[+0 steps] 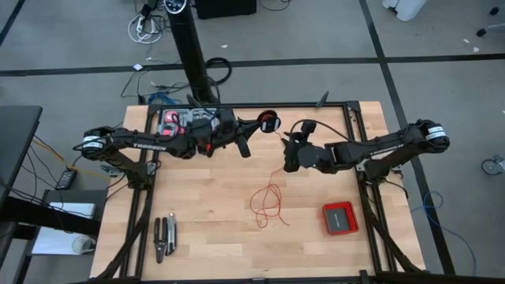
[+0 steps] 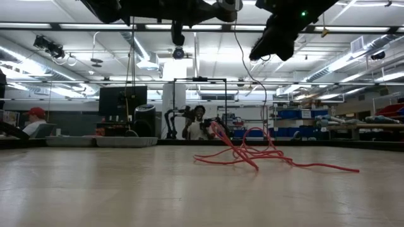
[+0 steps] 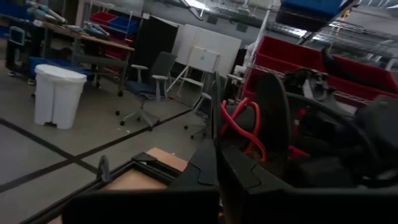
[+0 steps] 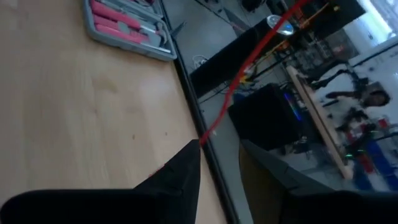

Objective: Coil cords
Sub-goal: Coil the red wire onto the spool

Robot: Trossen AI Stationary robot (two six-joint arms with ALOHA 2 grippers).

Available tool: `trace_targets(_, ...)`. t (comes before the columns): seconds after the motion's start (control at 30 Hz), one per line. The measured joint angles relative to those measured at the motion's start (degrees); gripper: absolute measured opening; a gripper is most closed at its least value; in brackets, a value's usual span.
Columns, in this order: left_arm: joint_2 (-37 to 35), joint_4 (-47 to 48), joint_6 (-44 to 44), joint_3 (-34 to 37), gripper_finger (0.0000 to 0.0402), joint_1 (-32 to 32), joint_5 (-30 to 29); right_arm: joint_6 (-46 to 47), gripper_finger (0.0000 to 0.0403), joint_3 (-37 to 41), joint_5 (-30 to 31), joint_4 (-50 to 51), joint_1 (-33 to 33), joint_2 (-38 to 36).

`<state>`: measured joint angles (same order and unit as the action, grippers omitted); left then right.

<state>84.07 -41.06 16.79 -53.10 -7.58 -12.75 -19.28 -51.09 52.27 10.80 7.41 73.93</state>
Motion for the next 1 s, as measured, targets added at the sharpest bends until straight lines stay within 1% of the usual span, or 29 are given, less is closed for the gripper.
trace_targets(0.13,0.02,-0.69,-2.26,0.00,0.0000,1.04,-0.03,4.02,0.0106,0.00,-7.97,0.38,-1.98,0.00)
trace_targets(0.17,0.02,-1.01,-2.90,0.00,0.0000,1.29,-0.03,5.09,0.0107,0.00,-8.78,0.81,-2.28,0.00)
trace_targets(0.47,0.02,-1.95,-3.06,0.00,0.0000,1.65,-0.04,5.91,0.0096,0.04,-9.06,0.97,-2.75,0.00)
trace_targets(0.77,0.02,-2.39,-3.06,0.00,0.0000,1.76,-0.04,5.76,0.0062,0.04,-10.16,0.90,-2.95,0.00)
trace_targets(0.87,0.02,-2.75,-3.06,0.00,0.0000,1.80,-0.04,5.81,0.0050,0.07,-12.03,0.85,-3.62,0.00)
trace_targets(1.0,0.02,-2.89,-3.20,0.00,0.0000,2.07,0.19,5.91,0.0042,0.07,-12.69,0.84,-4.44,0.00)
